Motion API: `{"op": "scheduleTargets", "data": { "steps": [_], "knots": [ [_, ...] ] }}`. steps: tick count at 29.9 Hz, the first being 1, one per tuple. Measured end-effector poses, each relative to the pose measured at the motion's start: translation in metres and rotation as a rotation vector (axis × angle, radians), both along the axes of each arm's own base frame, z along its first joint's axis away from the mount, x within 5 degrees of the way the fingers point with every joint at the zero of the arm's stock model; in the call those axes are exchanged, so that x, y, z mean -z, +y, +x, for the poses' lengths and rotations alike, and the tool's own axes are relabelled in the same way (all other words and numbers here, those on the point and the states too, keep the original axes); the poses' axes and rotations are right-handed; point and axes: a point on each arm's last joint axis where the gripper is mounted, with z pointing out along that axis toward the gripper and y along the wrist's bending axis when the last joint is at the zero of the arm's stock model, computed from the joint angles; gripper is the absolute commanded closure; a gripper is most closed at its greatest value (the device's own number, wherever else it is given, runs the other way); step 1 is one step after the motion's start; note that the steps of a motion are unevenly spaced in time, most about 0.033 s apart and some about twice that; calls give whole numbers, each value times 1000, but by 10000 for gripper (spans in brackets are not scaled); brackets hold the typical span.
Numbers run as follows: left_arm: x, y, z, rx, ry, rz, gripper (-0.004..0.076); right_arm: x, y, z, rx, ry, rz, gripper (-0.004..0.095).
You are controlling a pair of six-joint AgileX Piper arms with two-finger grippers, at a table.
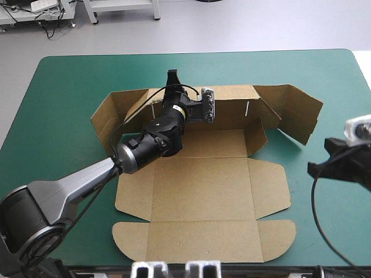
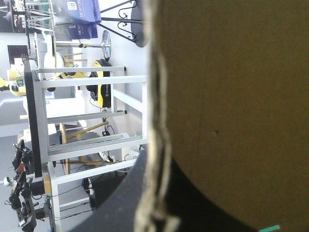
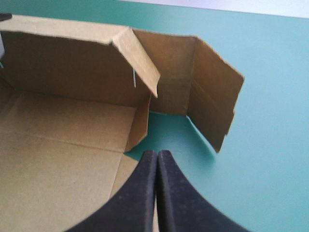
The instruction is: Fold the box
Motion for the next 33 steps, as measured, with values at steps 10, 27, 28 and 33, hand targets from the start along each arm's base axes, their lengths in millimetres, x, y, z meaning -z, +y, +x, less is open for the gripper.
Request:
{"op": "scheduleTargets", "data": {
  "steps": [10,27,28,33],
  "knots": [
    [-2,-4,0,29,-25,-33,734,-23,-20,142,-121,93,107,929],
    [-3,-5,-1,32,-33,-24,734,100,-46,329,-241,435,192,931],
    [-3,-5,-1,32,-35,-22,734,104,-44,331,-245,446,185,931],
    [-3,-5,-1,34,-41,-16,734,113,-35,322,-304,469,170,931]
  ]
}}
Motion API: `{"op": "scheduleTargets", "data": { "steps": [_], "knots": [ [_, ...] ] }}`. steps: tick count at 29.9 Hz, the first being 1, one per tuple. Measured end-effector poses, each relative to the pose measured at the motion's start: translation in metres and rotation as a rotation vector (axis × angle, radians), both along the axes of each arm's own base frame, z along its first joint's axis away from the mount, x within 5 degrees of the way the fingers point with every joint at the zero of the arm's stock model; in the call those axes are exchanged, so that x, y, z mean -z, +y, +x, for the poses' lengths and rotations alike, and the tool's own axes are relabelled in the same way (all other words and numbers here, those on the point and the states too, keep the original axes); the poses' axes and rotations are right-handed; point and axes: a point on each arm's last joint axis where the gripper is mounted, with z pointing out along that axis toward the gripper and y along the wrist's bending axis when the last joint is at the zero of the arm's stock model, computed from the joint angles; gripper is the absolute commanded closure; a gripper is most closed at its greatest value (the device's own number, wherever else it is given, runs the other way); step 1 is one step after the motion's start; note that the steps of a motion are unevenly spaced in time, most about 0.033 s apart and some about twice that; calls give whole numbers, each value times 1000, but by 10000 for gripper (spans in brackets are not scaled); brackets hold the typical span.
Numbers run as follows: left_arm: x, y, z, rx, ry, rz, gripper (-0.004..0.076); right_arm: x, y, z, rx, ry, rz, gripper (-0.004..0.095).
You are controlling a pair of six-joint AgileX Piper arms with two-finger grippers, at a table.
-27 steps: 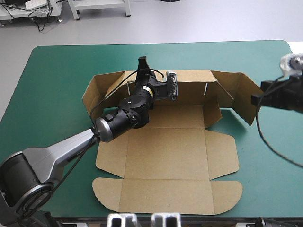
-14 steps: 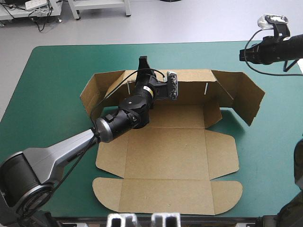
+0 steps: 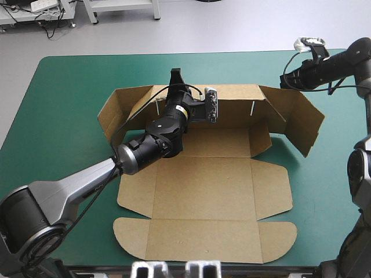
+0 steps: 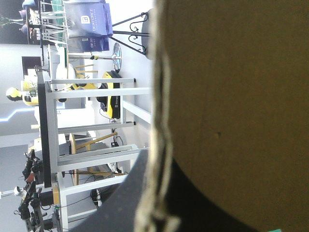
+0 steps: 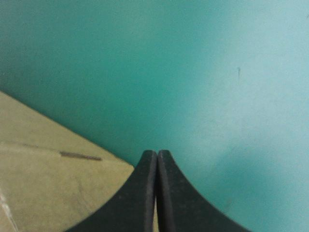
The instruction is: Fold the box
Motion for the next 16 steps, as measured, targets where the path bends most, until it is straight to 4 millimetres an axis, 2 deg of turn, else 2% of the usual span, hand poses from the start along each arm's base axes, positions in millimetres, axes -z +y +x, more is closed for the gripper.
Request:
{"op": "scheduleTargets", "data": {
  "steps": [3,7,12,16],
  "knots": [
    [0,0,0,2,-1,0,734,7,4,-18,-50,19,-6,932],
    [0,0,0,0,-1,1,734,22,0,-41,-90,42,44,931],
    [0,0,0,-1,-1,2,734,20,-7,-70,-133,-38,84,932],
    [0,0,0,-2,0,2,734,36,3,-82,-217,-105,157,931]
  ]
}}
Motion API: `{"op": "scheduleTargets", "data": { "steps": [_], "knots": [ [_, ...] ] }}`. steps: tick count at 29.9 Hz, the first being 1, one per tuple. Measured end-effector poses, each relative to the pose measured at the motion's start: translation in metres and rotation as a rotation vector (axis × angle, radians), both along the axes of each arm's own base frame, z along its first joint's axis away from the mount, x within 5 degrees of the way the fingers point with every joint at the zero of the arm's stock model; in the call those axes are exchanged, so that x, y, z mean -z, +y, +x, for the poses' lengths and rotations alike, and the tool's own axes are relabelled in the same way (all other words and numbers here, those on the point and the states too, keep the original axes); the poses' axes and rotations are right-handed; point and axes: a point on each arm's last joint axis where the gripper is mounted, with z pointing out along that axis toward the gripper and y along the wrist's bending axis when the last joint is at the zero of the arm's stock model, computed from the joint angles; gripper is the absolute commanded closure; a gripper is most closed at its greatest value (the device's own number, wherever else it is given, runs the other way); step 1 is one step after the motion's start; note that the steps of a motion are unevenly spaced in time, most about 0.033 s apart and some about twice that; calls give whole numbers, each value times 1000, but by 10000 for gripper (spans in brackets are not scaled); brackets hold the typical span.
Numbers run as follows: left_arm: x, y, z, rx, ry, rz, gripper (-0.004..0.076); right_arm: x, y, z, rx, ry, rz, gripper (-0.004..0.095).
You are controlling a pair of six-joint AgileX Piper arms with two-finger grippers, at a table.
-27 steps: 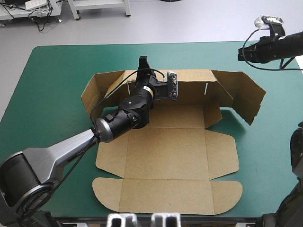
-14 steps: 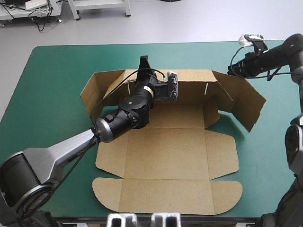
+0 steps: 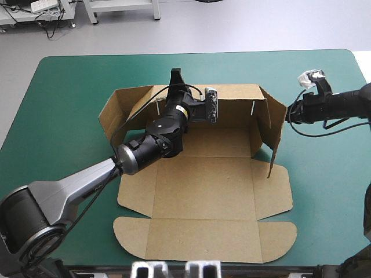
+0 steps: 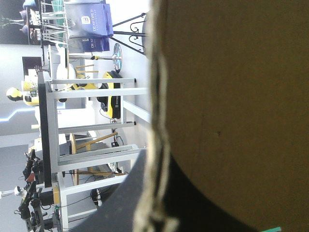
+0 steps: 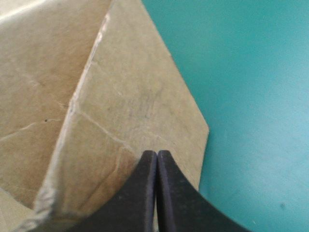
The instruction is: Fold the box
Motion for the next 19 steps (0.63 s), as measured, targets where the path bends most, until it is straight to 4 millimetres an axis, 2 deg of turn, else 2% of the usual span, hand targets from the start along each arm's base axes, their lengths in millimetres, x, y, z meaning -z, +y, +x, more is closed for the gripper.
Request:
{"op": "scheduleTargets", "data": {
  "steps": [3,7,9,15,19],
  "knots": [
    [0,1,0,-7,0,3,734,20,6,-5,-16,-49,70,930],
    [0,3,0,-32,3,12,734,31,7,-10,-49,-65,45,892],
    [1,4,0,-39,4,15,734,31,6,-14,-61,-65,-5,830],
    [1,4,0,-40,4,15,734,20,5,-23,-89,-97,-79,522],
    [1,4,0,-40,4,15,734,18,6,-28,-160,-126,-104,448]
  ]
}}
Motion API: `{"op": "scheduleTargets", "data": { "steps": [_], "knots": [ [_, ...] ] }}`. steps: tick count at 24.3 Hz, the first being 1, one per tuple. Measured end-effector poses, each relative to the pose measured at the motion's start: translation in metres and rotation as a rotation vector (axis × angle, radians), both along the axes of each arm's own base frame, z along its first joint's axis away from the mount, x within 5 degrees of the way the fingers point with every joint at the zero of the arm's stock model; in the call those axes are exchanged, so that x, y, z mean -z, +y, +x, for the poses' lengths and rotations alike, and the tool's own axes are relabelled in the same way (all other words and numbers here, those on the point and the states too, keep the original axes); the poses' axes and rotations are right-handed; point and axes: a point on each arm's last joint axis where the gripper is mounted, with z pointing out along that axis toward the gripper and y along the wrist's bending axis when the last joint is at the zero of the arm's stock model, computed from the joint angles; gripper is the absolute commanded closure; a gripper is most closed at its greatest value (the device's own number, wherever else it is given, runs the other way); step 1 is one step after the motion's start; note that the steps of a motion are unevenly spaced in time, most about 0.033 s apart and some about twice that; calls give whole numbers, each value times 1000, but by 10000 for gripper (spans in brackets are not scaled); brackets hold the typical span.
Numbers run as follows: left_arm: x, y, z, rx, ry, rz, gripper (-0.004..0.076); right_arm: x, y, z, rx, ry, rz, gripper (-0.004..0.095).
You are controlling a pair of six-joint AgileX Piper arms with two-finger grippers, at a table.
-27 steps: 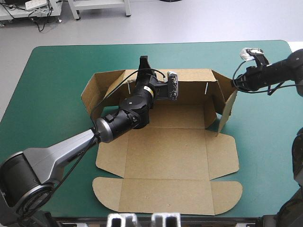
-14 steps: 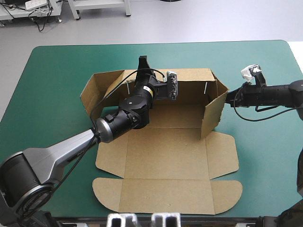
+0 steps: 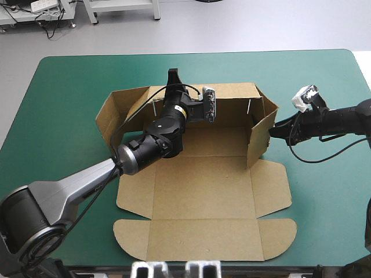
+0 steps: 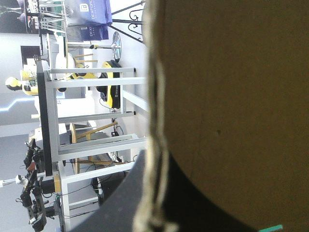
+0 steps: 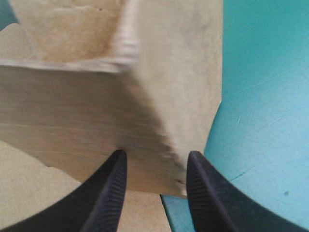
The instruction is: Fold the box
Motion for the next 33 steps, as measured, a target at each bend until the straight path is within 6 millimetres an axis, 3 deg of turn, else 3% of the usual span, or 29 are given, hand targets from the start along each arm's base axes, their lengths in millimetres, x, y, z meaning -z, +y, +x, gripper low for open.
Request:
{"op": "scheduleTargets", "data": {
  "steps": [7,17,23,29,33],
  "knots": [
    [0,0,0,4,-1,3,734,0,0,0,-50,-62,-26,443],
    [0,-1,0,15,-2,0,734,-4,55,11,-159,-211,-51,445],
    [0,-1,0,12,-5,5,734,-8,59,16,-83,-241,12,461],
    [0,-1,0,12,-5,4,734,-10,58,23,-8,-275,6,621],
    [0,-1,0,6,5,-4,734,-9,70,28,30,-313,-31,925]
  ]
}}
